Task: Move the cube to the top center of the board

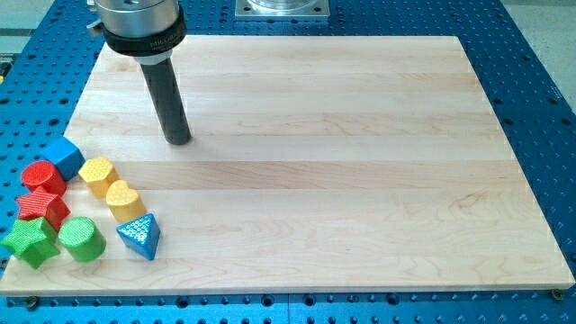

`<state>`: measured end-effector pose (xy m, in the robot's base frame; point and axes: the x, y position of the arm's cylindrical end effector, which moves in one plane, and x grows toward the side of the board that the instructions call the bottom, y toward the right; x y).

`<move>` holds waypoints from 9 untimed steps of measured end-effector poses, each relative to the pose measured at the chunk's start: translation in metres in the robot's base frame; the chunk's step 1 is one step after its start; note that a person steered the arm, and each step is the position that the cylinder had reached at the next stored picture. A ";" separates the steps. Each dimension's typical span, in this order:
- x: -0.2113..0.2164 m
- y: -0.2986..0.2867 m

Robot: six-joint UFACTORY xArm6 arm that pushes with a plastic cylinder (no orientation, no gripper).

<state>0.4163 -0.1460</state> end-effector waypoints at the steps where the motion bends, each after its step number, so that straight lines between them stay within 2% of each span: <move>1: 0.000 0.000; 2: -0.002 -0.010; 3: -0.026 -0.033; 4: -0.058 -0.109; 5: -0.028 -0.159; 7: 0.014 -0.158; 8: 0.075 -0.158; 9: 0.080 -0.136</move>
<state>0.4967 -0.2816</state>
